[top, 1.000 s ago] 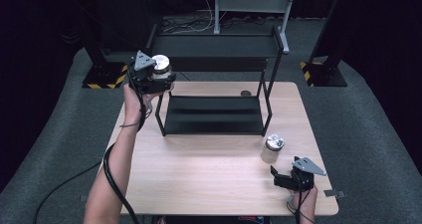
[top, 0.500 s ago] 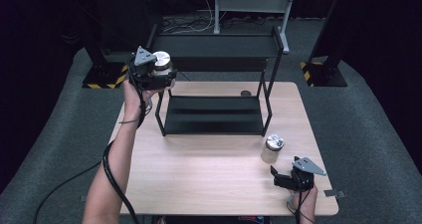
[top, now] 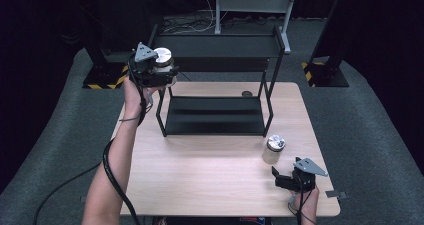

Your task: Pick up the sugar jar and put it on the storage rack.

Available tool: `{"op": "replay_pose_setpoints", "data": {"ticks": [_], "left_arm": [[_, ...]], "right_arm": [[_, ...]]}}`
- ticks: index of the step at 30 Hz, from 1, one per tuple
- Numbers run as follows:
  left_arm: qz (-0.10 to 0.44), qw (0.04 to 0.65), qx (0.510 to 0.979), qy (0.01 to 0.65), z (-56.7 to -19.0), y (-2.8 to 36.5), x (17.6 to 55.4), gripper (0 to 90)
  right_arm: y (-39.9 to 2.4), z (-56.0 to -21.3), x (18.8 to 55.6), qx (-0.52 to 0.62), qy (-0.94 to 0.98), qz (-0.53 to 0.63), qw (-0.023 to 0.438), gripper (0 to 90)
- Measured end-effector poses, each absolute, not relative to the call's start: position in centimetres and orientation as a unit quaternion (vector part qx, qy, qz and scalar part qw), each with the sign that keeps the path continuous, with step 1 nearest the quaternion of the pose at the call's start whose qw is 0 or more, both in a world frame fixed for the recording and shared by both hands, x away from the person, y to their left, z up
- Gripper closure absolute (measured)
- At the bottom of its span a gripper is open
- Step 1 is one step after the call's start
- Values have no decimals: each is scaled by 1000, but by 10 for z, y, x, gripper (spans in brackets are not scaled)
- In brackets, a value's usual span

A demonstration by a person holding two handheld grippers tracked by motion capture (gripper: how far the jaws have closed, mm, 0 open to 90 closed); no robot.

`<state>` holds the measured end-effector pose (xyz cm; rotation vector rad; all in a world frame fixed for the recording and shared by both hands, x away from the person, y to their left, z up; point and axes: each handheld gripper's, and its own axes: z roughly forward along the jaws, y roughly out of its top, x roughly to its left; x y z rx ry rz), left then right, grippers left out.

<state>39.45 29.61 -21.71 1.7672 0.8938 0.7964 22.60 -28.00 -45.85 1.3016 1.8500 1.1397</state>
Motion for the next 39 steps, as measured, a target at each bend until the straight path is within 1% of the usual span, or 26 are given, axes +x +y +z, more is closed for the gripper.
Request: {"op": "replay_pose_setpoints", "data": {"ticks": [16,39], "left_arm": [[326,488,726,359,-204,295,394,307],[339,494,720,349,-184,290,391,307]], "right_arm": [[-280,-459,226,491,696,430,299,0],[-280,-459,226,492,695,430,299,0]]}}
